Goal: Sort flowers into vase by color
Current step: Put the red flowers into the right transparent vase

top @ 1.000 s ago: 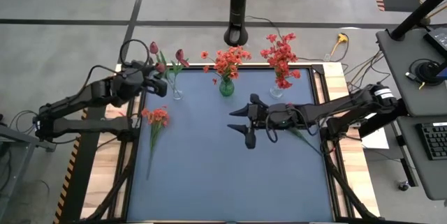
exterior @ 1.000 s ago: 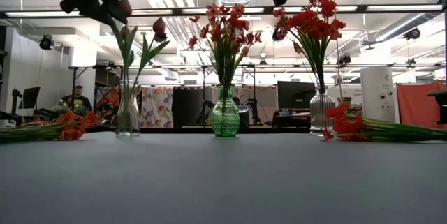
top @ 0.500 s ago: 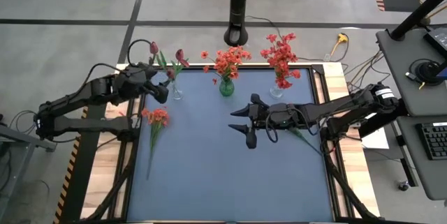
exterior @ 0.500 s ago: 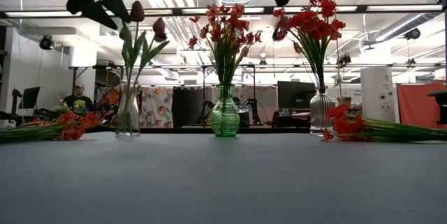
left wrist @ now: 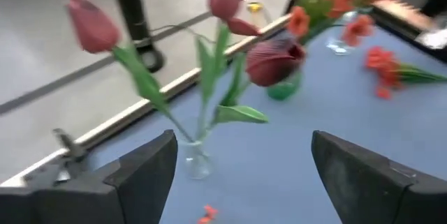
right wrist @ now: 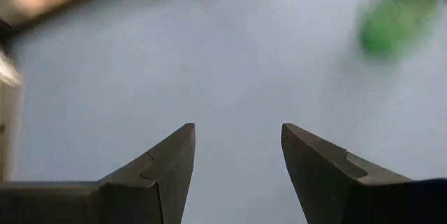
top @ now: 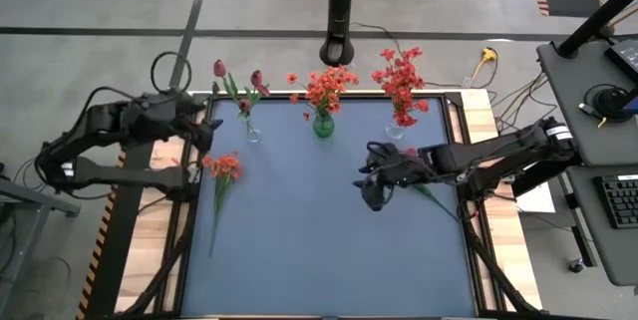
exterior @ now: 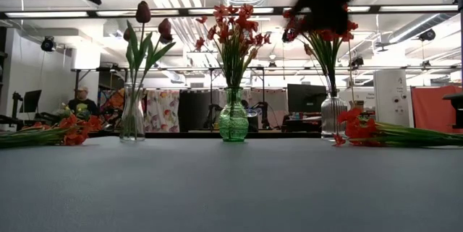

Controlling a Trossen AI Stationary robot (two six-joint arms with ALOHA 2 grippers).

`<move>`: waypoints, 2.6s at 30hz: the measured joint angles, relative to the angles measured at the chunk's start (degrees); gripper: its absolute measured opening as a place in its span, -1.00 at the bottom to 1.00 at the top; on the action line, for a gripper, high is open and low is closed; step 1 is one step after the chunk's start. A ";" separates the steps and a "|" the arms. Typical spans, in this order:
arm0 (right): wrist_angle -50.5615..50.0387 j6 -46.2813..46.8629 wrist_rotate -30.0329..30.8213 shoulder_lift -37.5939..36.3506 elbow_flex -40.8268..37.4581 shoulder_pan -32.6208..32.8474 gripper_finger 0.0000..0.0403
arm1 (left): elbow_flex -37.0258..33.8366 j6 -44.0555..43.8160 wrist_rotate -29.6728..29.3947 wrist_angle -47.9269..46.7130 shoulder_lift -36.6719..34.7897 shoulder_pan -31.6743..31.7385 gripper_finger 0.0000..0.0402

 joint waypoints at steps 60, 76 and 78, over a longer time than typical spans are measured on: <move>-19.44 16.02 -12.50 -0.22 -26.01 -11.54 0.02 | -9.07 -35.67 -19.57 0.36 26.13 -50.91 0.35; -17.43 13.78 -14.02 -0.43 -21.97 -11.32 -0.90 | -9.07 -35.67 -20.71 0.71 28.01 -50.90 0.35; -16.54 12.63 -13.90 -0.62 -20.62 -10.57 -0.91 | -9.07 -35.72 -20.69 0.74 28.08 -50.90 0.35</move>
